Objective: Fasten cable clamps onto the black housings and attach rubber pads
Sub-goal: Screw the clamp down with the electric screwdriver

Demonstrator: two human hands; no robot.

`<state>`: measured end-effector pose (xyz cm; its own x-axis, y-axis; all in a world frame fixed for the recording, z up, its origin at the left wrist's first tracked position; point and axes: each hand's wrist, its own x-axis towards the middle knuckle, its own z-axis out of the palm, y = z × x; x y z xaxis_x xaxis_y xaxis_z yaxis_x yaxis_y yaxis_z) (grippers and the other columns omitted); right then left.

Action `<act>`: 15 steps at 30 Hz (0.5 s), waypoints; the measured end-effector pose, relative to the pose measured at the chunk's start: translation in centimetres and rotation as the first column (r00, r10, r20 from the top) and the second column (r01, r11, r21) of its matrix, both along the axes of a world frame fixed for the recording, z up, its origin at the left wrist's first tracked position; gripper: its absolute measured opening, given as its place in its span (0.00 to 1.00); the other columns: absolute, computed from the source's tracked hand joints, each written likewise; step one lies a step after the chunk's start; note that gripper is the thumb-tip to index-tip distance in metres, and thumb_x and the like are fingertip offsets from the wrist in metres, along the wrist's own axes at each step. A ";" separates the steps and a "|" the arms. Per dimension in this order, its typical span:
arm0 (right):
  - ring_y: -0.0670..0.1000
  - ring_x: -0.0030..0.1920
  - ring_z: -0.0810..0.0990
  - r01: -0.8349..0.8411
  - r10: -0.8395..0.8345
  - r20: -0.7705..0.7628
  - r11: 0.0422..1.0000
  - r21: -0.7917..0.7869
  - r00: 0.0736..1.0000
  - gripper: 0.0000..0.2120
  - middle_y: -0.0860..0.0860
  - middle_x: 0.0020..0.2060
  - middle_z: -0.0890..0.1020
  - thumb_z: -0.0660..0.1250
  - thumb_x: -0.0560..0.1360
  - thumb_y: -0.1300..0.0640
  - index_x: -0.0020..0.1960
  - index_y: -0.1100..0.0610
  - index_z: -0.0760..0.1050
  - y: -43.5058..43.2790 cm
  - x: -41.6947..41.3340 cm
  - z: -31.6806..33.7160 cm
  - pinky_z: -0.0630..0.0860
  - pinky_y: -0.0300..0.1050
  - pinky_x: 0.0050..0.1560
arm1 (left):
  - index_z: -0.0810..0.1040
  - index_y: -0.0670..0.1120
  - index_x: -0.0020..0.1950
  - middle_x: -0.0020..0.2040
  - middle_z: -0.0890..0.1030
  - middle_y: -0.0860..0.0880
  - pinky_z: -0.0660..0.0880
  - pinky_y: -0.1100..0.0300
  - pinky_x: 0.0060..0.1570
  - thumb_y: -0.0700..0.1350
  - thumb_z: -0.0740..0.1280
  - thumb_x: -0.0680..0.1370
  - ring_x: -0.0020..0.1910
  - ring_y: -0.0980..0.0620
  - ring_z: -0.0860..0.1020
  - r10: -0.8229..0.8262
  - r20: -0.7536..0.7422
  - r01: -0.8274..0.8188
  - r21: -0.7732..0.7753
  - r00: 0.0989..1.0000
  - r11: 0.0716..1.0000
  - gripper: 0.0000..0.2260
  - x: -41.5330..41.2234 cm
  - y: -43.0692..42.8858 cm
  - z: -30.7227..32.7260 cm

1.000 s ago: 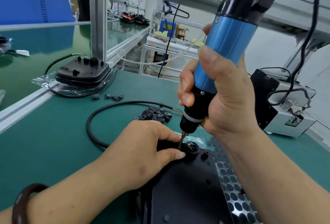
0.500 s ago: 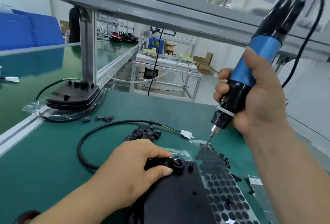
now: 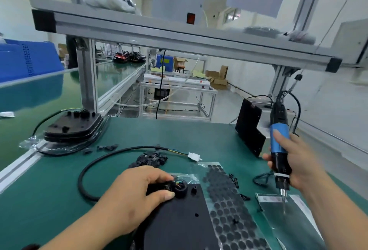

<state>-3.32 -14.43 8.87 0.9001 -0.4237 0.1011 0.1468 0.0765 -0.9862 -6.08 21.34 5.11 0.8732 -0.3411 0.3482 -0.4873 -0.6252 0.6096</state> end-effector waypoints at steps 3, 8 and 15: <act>0.55 0.30 0.82 0.007 -0.006 -0.022 1.000 0.016 1.000 0.08 0.57 0.43 0.74 0.70 0.75 0.50 0.52 0.49 0.74 -0.6 -0.1 -0.6 0.76 0.43 0.25 | 0.80 0.64 0.47 0.45 0.80 0.67 0.71 0.74 0.52 0.54 0.75 0.69 0.48 0.71 0.76 0.001 0.007 -0.001 -0.021 1.000 1.000 0.09 -0.1 0.0 0.0; 0.56 0.34 0.84 0.034 -0.034 -0.024 0.999 0.001 0.999 0.08 0.55 0.38 0.78 0.70 0.75 0.51 0.52 0.51 0.76 -1.2 -0.2 -0.6 0.78 0.46 0.30 | 0.79 0.67 0.50 0.50 0.77 0.74 0.69 0.76 0.53 0.53 0.74 0.70 0.52 0.72 0.75 -0.076 0.003 0.076 0.012 0.997 0.997 0.12 0.3 0.5 0.6; 0.53 0.35 0.78 0.063 -0.070 -0.057 0.992 -0.111 0.996 0.09 0.52 0.35 0.82 0.70 0.75 0.48 0.47 0.53 0.81 -1.2 0.2 -1.0 0.75 0.48 0.38 | 0.77 0.65 0.56 0.48 0.78 0.66 0.71 0.73 0.52 0.47 0.67 0.77 0.50 0.69 0.76 -0.247 -0.200 0.297 0.285 0.948 0.911 0.13 1.5 1.4 4.0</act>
<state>-3.12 -15.66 7.85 0.8761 -0.4725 0.0957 0.0873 -0.0396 -0.9954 -4.55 22.77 9.13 0.7655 -0.6411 0.0549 -0.5798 -0.6503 0.4909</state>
